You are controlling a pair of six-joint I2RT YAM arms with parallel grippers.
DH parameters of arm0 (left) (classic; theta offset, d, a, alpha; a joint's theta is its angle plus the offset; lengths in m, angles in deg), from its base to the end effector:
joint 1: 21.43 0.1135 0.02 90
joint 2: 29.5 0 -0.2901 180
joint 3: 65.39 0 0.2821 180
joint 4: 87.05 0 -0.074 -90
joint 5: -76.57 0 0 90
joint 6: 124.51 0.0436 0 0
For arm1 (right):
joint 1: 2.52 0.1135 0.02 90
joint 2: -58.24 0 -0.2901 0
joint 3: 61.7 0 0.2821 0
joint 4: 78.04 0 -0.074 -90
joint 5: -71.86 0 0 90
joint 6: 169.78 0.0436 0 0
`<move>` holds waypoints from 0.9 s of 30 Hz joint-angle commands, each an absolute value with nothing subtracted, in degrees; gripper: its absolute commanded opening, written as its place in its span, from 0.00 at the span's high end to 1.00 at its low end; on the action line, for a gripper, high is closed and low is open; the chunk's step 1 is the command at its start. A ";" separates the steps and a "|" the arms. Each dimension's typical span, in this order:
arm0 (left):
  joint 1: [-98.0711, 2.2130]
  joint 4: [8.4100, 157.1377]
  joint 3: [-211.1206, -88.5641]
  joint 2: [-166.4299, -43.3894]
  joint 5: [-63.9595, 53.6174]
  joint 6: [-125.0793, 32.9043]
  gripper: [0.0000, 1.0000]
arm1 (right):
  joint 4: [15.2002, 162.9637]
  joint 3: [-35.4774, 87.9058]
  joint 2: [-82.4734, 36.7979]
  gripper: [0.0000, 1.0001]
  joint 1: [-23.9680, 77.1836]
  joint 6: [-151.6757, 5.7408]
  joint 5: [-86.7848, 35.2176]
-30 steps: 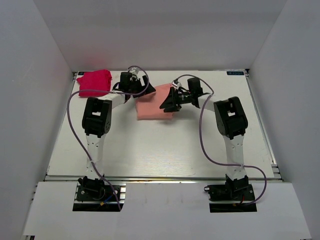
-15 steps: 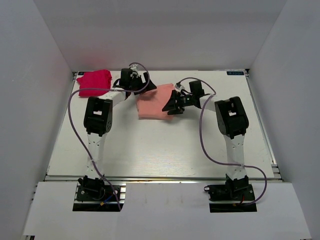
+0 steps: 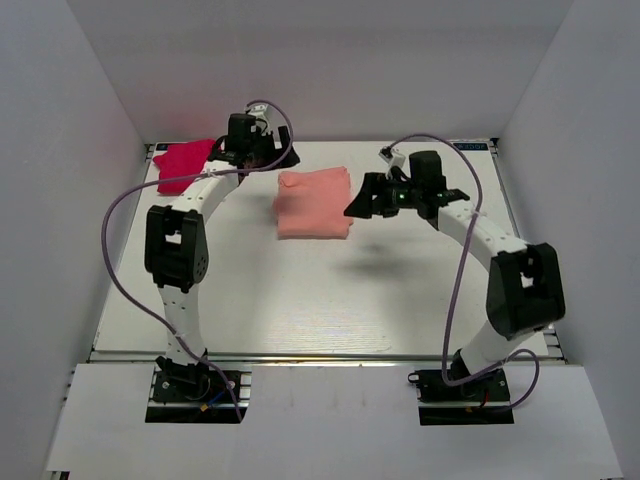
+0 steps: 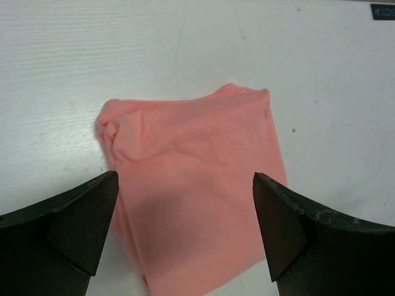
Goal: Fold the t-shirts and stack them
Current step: Smooth out wrinkles on the folded tshirt, then put the neatly folded tshirt into the corner of the board with the left arm
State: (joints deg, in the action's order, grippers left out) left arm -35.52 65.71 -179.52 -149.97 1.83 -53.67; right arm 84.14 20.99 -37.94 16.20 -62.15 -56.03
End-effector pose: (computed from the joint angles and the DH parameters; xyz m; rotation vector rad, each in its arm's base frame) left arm 0.5250 -0.1436 0.2682 0.0605 2.1986 -0.6183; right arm 0.3875 0.1596 0.2798 -0.4320 2.1294 1.0699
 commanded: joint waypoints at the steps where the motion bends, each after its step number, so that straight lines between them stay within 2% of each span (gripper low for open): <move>1: -36.02 57.29 -174.63 -145.43 -4.91 -49.72 0.00 | 83.44 14.75 -33.43 0.10 16.03 -63.43 -47.42; 4: -36.54 58.52 -171.89 -146.13 -1.93 -49.19 0.00 | 83.18 11.06 -29.22 0.10 15.94 -63.52 -43.99; 16: -37.60 60.28 -170.13 -153.07 -3.32 -49.71 0.02 | 80.54 7.53 -22.79 0.10 15.85 -65.02 -40.03; 21: -38.13 60.89 -170.13 -155.18 -3.94 -49.71 0.08 | 79.92 6.74 -21.65 0.10 15.94 -65.10 -39.06; 27: -38.66 64.40 -169.61 -158.09 -1.05 -50.42 0.30 | 79.40 5.86 -21.12 0.10 15.68 -65.45 -37.75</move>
